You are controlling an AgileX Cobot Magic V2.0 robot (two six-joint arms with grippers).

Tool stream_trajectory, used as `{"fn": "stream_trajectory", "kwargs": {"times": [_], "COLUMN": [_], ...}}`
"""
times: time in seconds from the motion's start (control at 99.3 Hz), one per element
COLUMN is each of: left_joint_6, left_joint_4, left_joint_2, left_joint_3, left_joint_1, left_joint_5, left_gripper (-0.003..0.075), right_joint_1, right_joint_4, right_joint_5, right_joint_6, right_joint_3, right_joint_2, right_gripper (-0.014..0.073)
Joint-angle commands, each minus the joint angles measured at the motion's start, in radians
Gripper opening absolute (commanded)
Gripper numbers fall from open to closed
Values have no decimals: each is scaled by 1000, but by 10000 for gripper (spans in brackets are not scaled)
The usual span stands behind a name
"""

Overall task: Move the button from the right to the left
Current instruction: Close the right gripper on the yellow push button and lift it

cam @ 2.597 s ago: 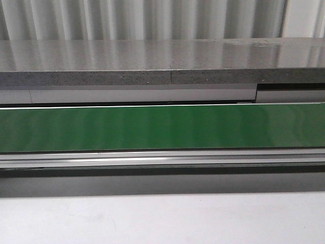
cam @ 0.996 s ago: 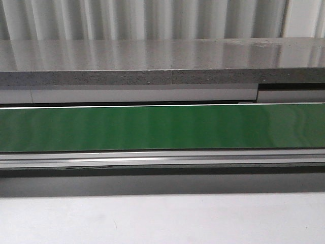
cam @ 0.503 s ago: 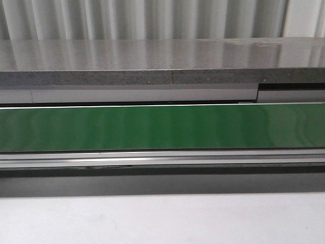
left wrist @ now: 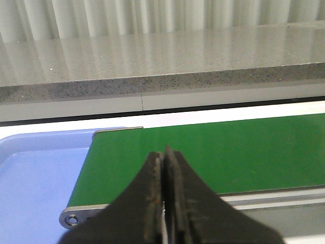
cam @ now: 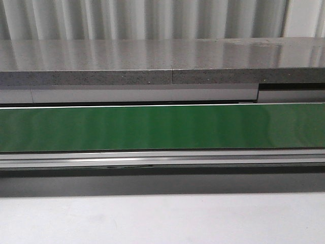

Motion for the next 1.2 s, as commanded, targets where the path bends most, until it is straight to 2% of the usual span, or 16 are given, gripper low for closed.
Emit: {"fn": "stream_trajectory", "kwargs": {"times": [0.0, 0.181, 0.443, 0.856, 1.188], "left_joint_6": [-2, -2, -2, -2, -2], "left_joint_4": [-2, -2, -2, -2, -2], "left_joint_2": [-35, -35, -35, -35, -35], "left_joint_3": [25, 25, 25, 25, 25], "left_joint_1": [-6, -6, -6, -6, -6], "left_joint_5": [-75, -75, -75, -75, -75], "left_gripper": [-20, -20, -20, -20, -20], "right_joint_1": [-66, -163, -213, -221, -221], "right_joint_4": [-20, -20, -69, -89, -97], "right_joint_5": [-32, -17, 23, 1, -83], "right_joint_6": [1, 1, -7, -119, -127], "right_joint_3": [-66, -146, -239, -302, -332], "right_joint_2": [19, 117, 259, 452, 601], "right_gripper": [521, 521, 521, 521, 521]}}
